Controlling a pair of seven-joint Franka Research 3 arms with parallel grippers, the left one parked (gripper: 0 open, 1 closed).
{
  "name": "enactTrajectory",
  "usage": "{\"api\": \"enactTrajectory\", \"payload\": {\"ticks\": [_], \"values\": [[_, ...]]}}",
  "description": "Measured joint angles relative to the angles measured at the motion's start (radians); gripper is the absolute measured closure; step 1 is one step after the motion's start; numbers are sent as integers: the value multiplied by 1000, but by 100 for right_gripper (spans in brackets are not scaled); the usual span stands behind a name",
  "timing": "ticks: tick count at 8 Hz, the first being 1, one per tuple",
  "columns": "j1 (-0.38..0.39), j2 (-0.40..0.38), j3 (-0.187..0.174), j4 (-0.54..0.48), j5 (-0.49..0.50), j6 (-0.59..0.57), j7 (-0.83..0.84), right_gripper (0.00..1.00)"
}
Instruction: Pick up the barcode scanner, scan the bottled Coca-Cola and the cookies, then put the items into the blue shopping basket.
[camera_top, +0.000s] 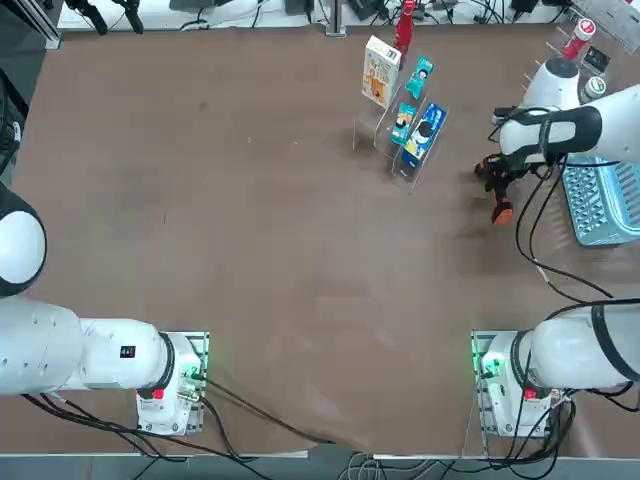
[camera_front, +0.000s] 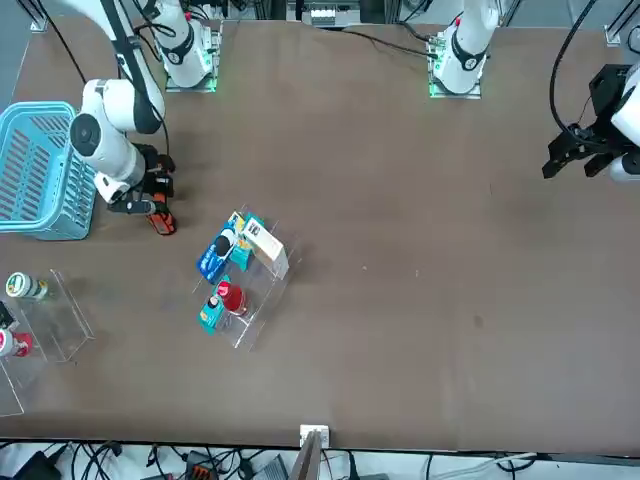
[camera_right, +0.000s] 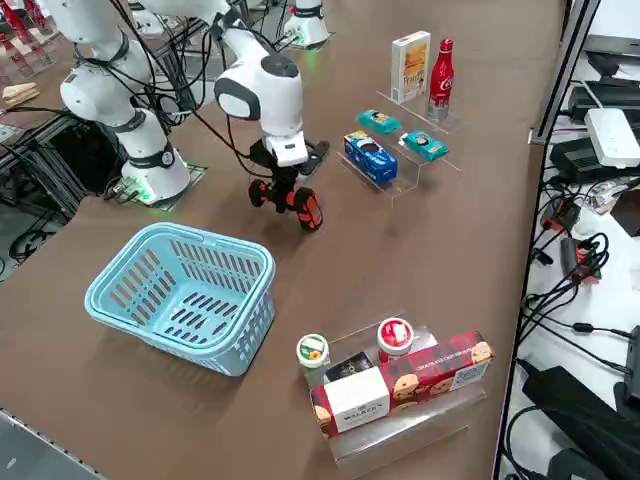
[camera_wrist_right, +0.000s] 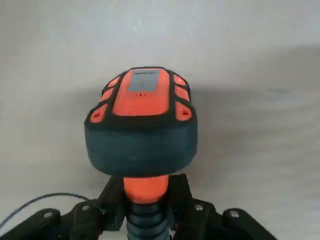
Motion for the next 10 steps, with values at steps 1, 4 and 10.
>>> {"api": "enactTrajectory", "payload": {"ticks": [1, 4, 10], "values": [[0, 3, 0, 0, 0, 0, 2, 56], [-10, -3, -10, 15, -4, -4, 8, 4], [89, -173, 6, 572, 4, -575, 10, 0]]}}
